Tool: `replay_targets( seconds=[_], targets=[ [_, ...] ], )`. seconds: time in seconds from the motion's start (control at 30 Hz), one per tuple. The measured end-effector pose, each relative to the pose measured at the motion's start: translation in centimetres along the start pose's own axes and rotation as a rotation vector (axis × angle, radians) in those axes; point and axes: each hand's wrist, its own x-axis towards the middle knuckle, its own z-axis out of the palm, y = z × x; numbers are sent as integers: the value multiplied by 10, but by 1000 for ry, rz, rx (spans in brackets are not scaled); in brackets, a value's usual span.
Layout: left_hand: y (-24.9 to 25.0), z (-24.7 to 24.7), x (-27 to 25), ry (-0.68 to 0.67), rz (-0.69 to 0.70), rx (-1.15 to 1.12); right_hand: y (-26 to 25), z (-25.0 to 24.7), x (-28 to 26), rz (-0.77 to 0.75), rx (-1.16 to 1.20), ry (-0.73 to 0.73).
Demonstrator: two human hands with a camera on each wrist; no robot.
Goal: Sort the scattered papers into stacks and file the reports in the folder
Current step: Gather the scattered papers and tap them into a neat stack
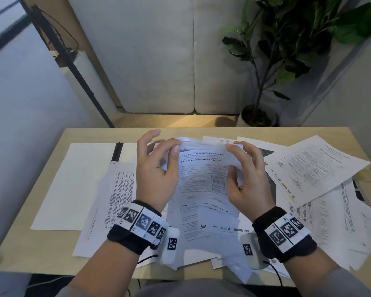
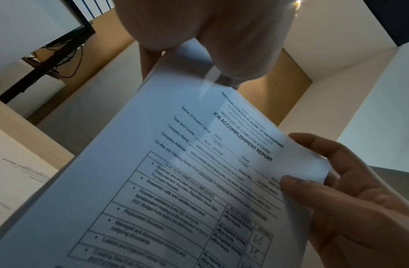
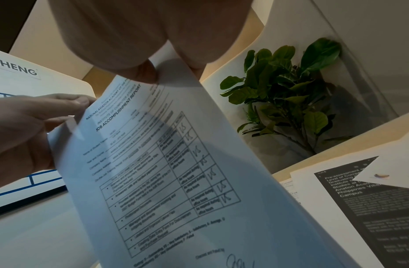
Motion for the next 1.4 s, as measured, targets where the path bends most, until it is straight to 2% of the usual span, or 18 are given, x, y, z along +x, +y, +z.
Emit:
replay_targets(
  seconds=[0.1,0.27,0.4,0.53,0.63,0.73,0.83,0.9,1.0,1.13,1.23,1.27,1.3,1.37,1.4],
  targets=[
    [-3,-1,2,3,4,17,-1,-1,-1,-2,44,8],
    [-19,-7,0,-121,-54,-109,2,-5,-3,48,41,3],
    [-40,-9,-5,-243,-211,-265,0,-7,-1,78,94,9],
    [-65,2,-8,-350,-459,-297,-3,-7,-2,100,204,51],
    [-79,9,-8,-339,-514,-246,1,-6,-3,321,434,82],
    [-86,17,-11,-363,-532,-347,30,1,-9,645,653,-45],
    [-80,26,-15,-364,-617,-349,45,13,-13,807,638,-132],
    [-74,31,-19,-386,-584,-232,41,19,-11,822,567,-119],
    [-53,31,-14,-335,-475,-232,24,18,1,759,565,-55],
    [-20,19,-4,-223,-363,-278,-11,-5,17,575,620,7],
    [-24,4,-9,-114,-278,-249,-17,-16,14,483,628,3],
    [-32,3,-15,-115,-292,-207,-12,-13,8,509,614,-35],
    [-38,3,-23,-132,-373,-179,-6,-7,0,566,602,-81],
    [-44,5,-38,-171,-558,-238,7,4,-18,685,578,-169],
    [-47,6,-44,-164,-580,-270,12,9,-24,713,566,-190]
  ],
)
